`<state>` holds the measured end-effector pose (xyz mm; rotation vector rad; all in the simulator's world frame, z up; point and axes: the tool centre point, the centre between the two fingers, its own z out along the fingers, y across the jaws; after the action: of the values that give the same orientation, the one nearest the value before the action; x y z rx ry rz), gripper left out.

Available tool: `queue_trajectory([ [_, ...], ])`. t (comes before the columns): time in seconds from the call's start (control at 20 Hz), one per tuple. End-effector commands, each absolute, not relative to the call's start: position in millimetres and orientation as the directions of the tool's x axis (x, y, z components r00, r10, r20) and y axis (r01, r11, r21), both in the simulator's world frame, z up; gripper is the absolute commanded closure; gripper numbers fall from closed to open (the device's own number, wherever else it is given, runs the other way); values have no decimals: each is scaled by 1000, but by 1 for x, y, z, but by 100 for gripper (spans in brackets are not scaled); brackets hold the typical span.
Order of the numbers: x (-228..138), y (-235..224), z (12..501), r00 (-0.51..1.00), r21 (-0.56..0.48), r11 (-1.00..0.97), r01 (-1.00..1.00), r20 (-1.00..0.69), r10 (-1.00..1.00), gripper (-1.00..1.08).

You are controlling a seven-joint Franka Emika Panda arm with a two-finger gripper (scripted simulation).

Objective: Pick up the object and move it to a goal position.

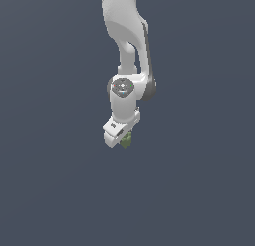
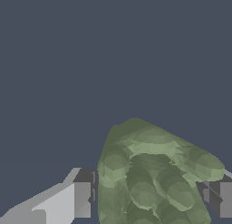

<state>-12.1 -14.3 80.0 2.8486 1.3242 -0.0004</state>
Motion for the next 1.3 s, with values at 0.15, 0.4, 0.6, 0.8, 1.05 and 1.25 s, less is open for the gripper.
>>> queue_trajectory([
  [0.15,-13,-1,99,644,1,-644,765,0,765,108],
  [0.4,-16,22,133,644,1,-644,765,0,765,108],
  [0.6,-18,47,169,643,2,-643,766,-1,766,108],
  [0.8,-21,76,211,643,2,-643,766,-1,766,108],
  [1.05,-24,111,263,643,2,-643,766,-1,766,108],
  [1.25,-25,140,304,643,1,-643,766,-1,766,108],
])
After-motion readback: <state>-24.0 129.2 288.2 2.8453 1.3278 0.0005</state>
